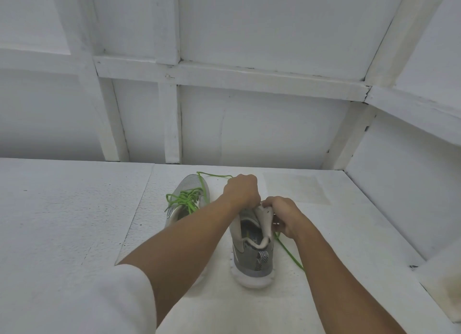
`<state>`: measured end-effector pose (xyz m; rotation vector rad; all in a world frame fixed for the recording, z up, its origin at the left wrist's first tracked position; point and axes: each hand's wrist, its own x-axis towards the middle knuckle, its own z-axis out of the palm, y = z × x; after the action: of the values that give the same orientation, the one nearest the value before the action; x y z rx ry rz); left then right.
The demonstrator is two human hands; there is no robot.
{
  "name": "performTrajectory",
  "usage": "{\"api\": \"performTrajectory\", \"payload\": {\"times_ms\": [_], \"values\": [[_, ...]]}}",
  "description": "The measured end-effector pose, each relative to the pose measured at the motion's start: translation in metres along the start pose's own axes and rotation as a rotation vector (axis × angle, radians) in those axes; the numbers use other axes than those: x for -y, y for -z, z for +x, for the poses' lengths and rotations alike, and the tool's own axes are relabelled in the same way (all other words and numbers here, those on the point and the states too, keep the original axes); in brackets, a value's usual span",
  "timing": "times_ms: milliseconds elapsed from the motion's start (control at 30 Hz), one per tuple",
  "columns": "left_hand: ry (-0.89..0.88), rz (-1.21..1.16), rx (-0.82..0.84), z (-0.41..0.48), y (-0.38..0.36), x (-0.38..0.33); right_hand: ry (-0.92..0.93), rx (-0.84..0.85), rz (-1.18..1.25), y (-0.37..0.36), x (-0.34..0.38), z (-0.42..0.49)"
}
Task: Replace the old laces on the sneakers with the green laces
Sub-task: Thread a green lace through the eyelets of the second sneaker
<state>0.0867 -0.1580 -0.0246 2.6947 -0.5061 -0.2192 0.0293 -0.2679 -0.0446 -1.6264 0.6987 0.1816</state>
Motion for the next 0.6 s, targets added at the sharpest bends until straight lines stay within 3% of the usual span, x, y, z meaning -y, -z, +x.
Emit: {"api": "performTrajectory", "payload": {"times_ms": [433,600], "values": [[-0.020,0.131,-0.133,-0.027,-0.013,-0.012,0.288,0.061,-0.276,0.012,0.000,-0.003],[0.021,-0.072,-0.429,-0.058,-0.012,0.003,0.503,-0.083,-0.423,0.010,-0.002,0.004]]}}
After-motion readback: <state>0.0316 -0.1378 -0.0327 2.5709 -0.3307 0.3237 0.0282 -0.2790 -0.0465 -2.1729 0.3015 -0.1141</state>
